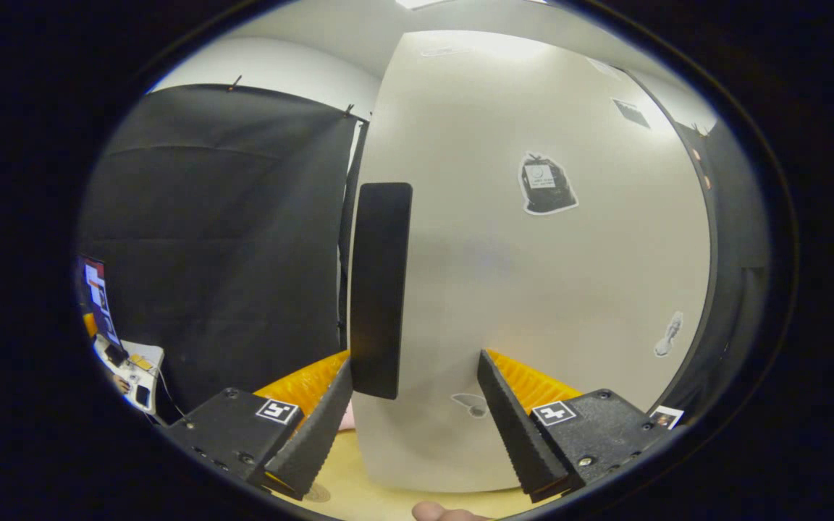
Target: Open the cabinet door with the right hand, grasp the bottle in the cabinet with the left hand and place it on the coaster, then close the cabinet door with the right hand.
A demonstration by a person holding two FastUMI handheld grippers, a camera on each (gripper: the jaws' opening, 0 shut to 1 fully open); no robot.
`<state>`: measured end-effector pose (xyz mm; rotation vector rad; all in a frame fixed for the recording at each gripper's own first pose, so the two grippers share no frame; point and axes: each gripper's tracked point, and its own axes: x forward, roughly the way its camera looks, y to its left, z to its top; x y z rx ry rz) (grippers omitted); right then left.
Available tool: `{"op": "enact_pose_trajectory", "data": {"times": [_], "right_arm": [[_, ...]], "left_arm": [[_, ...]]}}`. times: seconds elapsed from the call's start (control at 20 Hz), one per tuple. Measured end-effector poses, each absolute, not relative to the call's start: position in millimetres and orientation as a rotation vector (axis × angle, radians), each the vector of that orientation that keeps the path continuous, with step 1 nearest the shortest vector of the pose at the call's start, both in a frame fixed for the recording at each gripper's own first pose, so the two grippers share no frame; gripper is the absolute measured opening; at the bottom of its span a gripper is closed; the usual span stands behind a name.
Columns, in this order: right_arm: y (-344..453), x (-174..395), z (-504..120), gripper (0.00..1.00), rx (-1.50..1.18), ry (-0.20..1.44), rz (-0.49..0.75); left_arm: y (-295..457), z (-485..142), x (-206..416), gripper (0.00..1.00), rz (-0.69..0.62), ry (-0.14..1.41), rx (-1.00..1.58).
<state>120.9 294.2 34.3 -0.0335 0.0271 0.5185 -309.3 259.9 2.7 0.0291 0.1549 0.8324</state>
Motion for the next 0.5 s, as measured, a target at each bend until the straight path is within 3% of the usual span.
{"op": "enact_pose_trajectory", "data": {"times": [0.5], "right_arm": [[297.9, 116.9, 30.1, 1.0, -0.063, 0.013, 0.502]], "left_arm": [[268.8, -0.3, -320.0, 0.96, 0.879, 0.166, 0.033]]}}
